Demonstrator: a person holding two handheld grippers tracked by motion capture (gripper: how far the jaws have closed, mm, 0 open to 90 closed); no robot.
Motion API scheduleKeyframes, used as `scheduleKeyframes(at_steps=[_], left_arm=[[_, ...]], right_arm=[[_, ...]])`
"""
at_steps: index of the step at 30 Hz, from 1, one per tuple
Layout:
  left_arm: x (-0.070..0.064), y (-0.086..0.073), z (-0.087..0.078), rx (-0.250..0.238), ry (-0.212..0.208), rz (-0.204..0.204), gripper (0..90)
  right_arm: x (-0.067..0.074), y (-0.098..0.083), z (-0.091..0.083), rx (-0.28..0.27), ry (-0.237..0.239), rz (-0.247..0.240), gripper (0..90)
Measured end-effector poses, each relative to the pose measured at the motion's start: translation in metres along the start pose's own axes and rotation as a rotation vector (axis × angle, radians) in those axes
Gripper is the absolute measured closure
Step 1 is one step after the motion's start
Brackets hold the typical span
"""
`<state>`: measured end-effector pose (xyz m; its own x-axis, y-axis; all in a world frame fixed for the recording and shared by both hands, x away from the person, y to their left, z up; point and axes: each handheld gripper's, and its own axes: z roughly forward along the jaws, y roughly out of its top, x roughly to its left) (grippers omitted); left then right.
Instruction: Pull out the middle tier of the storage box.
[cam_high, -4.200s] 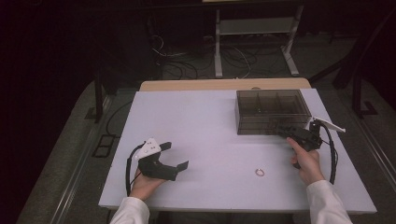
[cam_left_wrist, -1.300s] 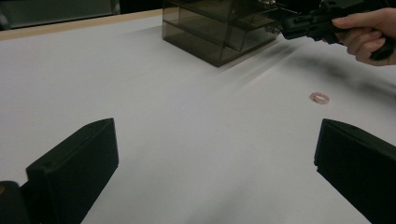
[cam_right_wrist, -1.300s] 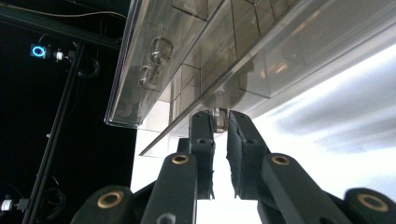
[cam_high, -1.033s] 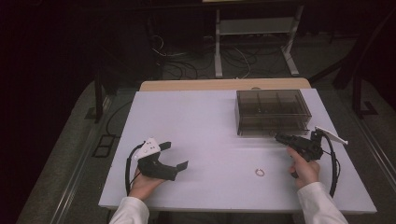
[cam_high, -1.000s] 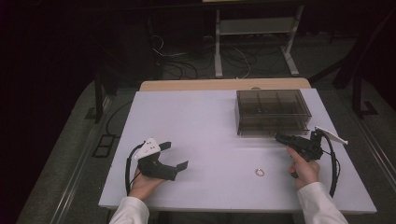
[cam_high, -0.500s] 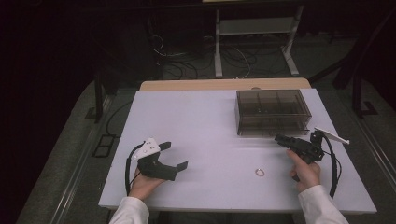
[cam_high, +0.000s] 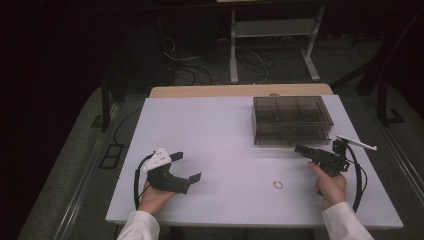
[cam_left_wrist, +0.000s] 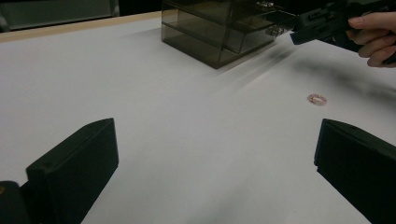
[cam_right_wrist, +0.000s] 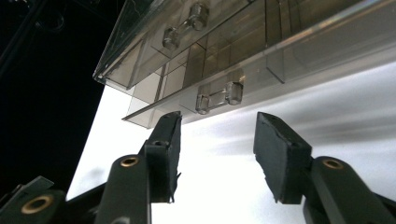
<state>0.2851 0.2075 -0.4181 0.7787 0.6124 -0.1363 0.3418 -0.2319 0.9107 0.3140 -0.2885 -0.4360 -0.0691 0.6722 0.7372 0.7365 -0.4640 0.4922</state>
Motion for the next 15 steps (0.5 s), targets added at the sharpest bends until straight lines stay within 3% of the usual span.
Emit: scheduleKeyframes(at_steps=[2,6,15], left_arm=[[0.0,0.0,0.0,0.0,0.001,0.0,0.0],[0.0,0.0,0.0,-0.001,0.001,0.0,0.0],[-0.001,0.0,0.001,-0.004,0.003,-0.004,0.0]], right_arm=[[0.002,0.002,-0.002,0.009,-0.002,-0.044,47.1],[0.004,0.005,-0.004,0.035,-0.004,-0.068,44.8],[0.013,0.015,-0.01,0.083,-0.049,-0.236,37.2]])
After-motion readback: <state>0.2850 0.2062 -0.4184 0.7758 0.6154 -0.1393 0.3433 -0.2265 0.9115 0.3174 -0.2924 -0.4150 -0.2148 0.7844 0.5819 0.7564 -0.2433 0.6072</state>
